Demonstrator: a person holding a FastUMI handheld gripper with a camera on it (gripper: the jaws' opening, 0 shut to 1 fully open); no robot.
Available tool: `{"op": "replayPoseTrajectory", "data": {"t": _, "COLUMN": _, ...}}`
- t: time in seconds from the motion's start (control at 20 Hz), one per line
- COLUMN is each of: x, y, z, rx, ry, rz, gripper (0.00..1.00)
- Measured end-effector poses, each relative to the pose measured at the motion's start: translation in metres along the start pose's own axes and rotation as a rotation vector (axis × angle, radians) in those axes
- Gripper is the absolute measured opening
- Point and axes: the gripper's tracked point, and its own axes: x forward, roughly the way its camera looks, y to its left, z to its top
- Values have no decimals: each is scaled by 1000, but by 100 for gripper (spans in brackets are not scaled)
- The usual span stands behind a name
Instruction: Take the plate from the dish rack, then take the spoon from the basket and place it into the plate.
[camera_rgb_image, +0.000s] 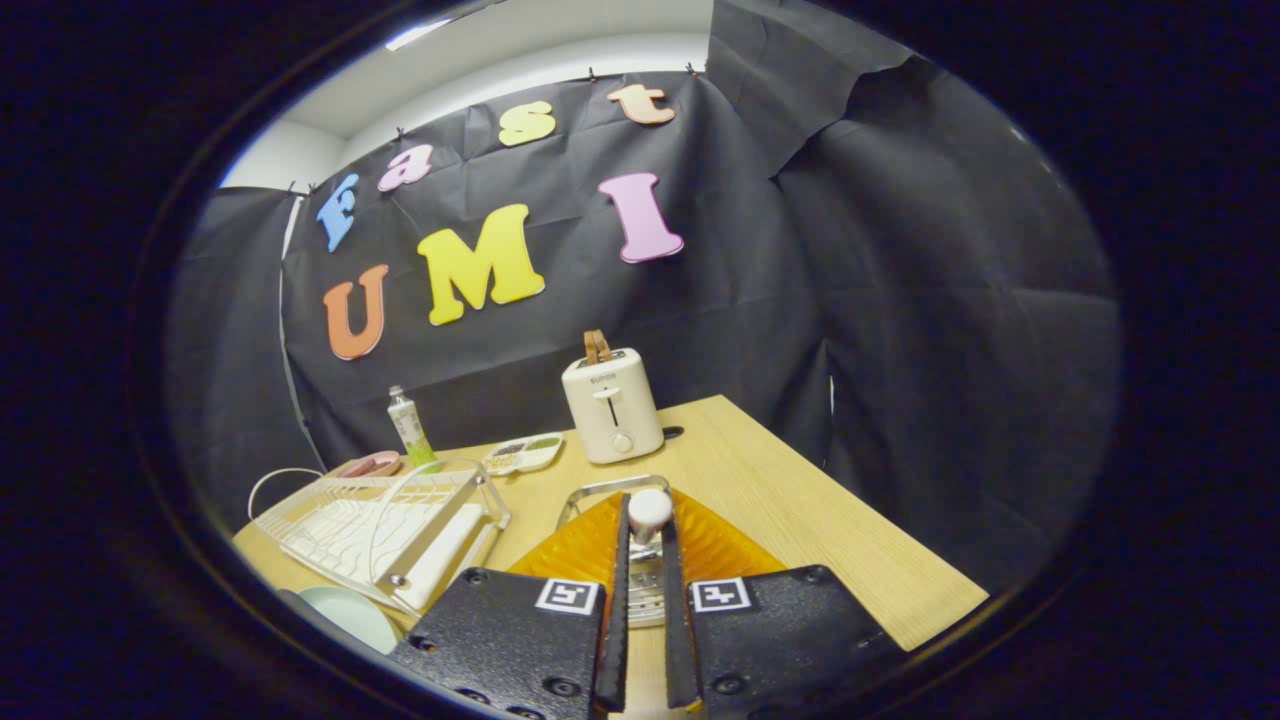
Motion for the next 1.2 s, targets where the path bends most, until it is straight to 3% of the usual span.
{"op": "replayPoseTrajectory", "data": {"t": 0.6, "x": -64, "y": 79, "z": 82, "rx": -128, "ry": -190, "rz": -17, "gripper": 18}}
{"op": "replayPoseTrajectory", "data": {"t": 0.9, "x": -117, "y": 145, "z": 76, "rx": -139, "ry": -166, "rz": 76, "gripper": 17}}
{"op": "replayPoseTrajectory", "data": {"t": 1.2, "x": -163, "y": 217, "z": 37, "rx": -163, "ry": -112, "rz": 182, "gripper": 17}}
